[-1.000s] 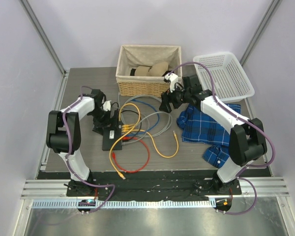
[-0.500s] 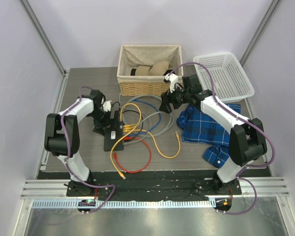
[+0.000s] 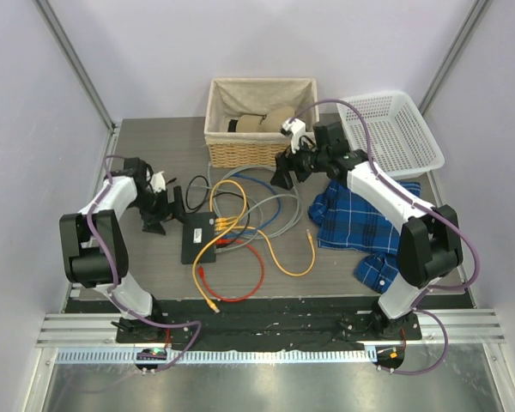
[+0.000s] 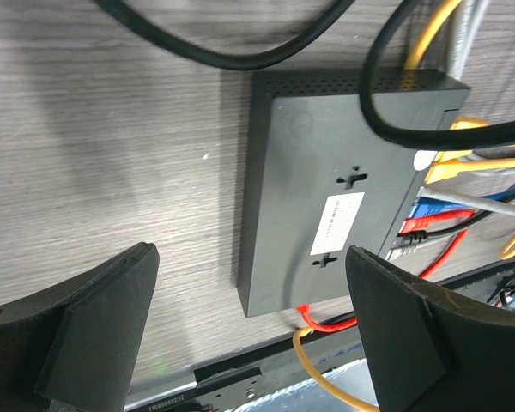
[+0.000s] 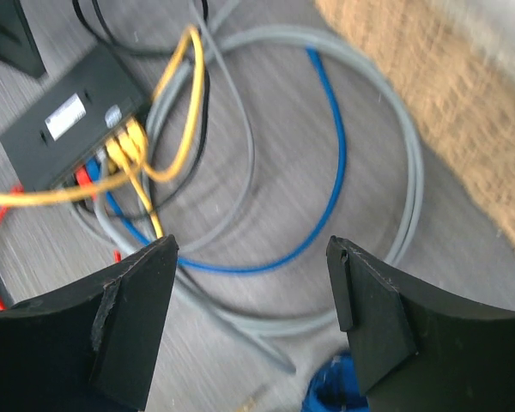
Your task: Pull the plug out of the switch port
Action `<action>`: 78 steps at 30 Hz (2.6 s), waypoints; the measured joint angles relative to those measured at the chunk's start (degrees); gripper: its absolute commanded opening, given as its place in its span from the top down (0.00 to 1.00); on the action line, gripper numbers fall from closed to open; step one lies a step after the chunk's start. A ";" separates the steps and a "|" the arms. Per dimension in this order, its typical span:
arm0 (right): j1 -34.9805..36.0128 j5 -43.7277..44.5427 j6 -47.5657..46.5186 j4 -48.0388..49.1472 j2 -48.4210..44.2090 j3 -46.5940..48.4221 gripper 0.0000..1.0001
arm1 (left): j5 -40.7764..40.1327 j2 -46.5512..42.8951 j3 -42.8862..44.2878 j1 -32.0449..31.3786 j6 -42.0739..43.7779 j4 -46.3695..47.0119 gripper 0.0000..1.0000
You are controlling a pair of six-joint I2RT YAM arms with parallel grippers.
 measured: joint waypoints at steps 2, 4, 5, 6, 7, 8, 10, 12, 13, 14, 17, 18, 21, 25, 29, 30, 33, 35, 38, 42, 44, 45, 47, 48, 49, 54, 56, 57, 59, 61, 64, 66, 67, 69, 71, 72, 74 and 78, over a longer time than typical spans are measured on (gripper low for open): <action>0.90 1.03 0.85 0.04 1.03 2.64 0.19 | 0.11 0.00 0.46 -0.09 0.02 -0.04 0.04; 2.08 2.38 1.42 -0.31 2.69 5.86 0.16 | 0.13 -0.04 1.62 -0.13 0.00 -0.04 0.04; 2.69 3.15 1.84 -1.81 4.11 8.20 0.16 | 0.17 -0.11 2.45 -0.13 -0.04 0.09 0.04; 3.39 4.57 2.29 -2.99 5.88 10.93 0.14 | 0.37 -0.46 3.23 -0.11 -0.09 0.61 0.04; 4.20 6.62 2.80 -4.55 7.89 14.05 0.14 | 0.59 -1.07 3.87 -0.11 -0.24 1.42 0.04; 4.96 8.68 3.34 -6.36 10.27 17.35 0.13 | 0.76 -1.95 4.35 -0.11 -0.50 2.47 0.04; 6.45 13.62 4.13 -10.19 14.82 23.80 0.12 | 1.11 -3.93 5.46 -0.11 -1.57 4.76 0.04; 7.63 17.92 4.61 -14.10 18.43 29.03 0.11 | 1.51 -5.31 7.17 -0.11 -3.21 7.58 0.05; 8.07 20.20 4.92 -15.69 19.80 30.99 0.11 | 1.66 -5.81 7.67 -0.11 -3.91 9.07 0.05; 8.55 22.43 5.18 -17.35 20.81 32.33 0.11 | 1.70 -6.67 7.85 -0.11 -5.09 11.82 0.04; 9.40 25.68 5.35 -20.52 21.33 32.76 0.11 | 1.53 -8.85 6.75 -0.11 -7.91 17.35 0.04; 9.57 26.36 5.33 -21.64 21.57 33.07 0.11 | 1.33 -9.60 6.05 -0.11 -8.94 18.80 0.04; 9.92 26.67 5.01 -23.47 23.23 35.89 0.11 | 0.26 -10.78 4.48 -0.11 -10.88 20.20 0.05; 9.92 21.16 0.83 -23.85 24.52 38.51 0.12 | -0.98 -11.02 2.99 -0.11 -10.32 19.61 0.05; 9.88 11.39 -2.54 -24.04 24.57 40.06 0.15 | -1.07 -11.02 3.43 -0.11 -8.66 16.46 0.05; 9.97 8.92 -2.89 -24.00 24.68 40.52 0.16 | -0.79 -11.02 3.45 -0.11 -8.37 15.78 0.05; 10.86 3.50 -3.65 -23.82 25.31 41.48 0.18 | 0.83 -10.69 3.45 -0.11 -7.54 14.32 0.10; 11.72 0.81 -3.78 -23.80 26.16 41.79 0.20 | 2.40 -9.51 3.45 -0.11 -7.67 14.43 0.13; 12.66 -2.16 -4.35 -23.87 27.71 41.79 0.22 | 4.26 -5.75 3.26 -0.11 -9.22 15.23 0.13; 13.66 -5.75 -5.33 -24.37 31.23 43.50 0.27 | 5.57 -2.38 0.00 -0.11 -11.69 17.09 0.14; 13.99 -7.28 -5.20 -24.39 34.12 46.34 0.30 | 5.62 -2.21 -1.11 -0.11 -12.28 17.11 0.14; 14.03 -8.09 -5.03 -24.48 35.63 47.65 0.30 | 5.62 -2.23 -1.49 -0.11 -12.59 17.27 0.15; 14.05 -9.46 -4.57 -24.06 38.29 49.59 0.33 | 5.44 -2.38 -2.56 -0.11 -13.51 18.40 0.15; 14.05 -10.03 -4.37 -23.78 39.08 49.75 0.35 | 5.16 -2.54 -3.39 -0.11 -13.88 19.02 0.15; 14.05 -10.67 -4.20 -23.71 39.89 49.75 0.36 | 4.85 -2.69 -4.22 -0.11 -14.36 19.37 0.15; 14.05 -13.16 -3.41 -23.28 41.86 47.98 0.41 | 3.26 -3.02 -7.13 -0.11 -16.20 19.78 0.16; 14.05 -13.99 -2.64 -23.32 41.90 46.97 0.43 | 3.04 -3.02 -7.41 -0.11 -16.63 19.74 0.16; 14.08 -14.38 -2.21 -23.26 41.90 46.60 0.44 | 3.02 -2.99 -7.41 -0.11 -16.79 19.78 0.16; 14.23 -14.91 -1.55 -23.17 41.92 46.05 0.45 | 3.02 -2.91 -7.39 -0.11 -17.07 20.11 0.17; 14.40 -15.13 -0.85 -22.91 41.97 45.51 0.45 | 3.02 -2.47 -7.34 -0.13 -17.44 20.17 0.18; 14.84 -14.97 -0.28 -22.40 42.01 44.13 0.48 | 3.02 -1.14 -7.19 -0.55 -17.73 20.13 0.20; 15.17 -14.97 0.33 -22.29 42.42 43.60 0.48 | 3.02 -0.31 -7.17 -0.94 -17.75 20.11 0.24; 15.26 -14.95 0.66 -22.29 42.66 43.56 0.48 | 2.99 0.09 -7.17 -1.22 -17.77 20.11 0.25; 15.47 -14.91 1.46 -22.05 43.41 43.32 0.47 | 3.02 0.76 -7.17 -1.81 -17.75 20.11 0.27; 15.58 -14.47 2.54 -21.59 44.09 43.04 0.46 | 3.02 1.36 -7.17 -2.38 -17.68 20.09 0.29; 15.67 -13.92 3.17 -21.27 44.37 42.80 0.46 | 3.02 1.79 -7.17 -2.67 -17.62 20.06 0.30; 15.87 -12.50 4.39 -20.76 44.81 42.51 0.45 | 3.30 2.43 -6.99 -2.82 -17.62 19.89 0.31; 15.91 -10.91 6.56 -19.98 45.18 42.18 0.45 | 3.32 2.84 -6.62 -2.93 -17.38 19.47 0.33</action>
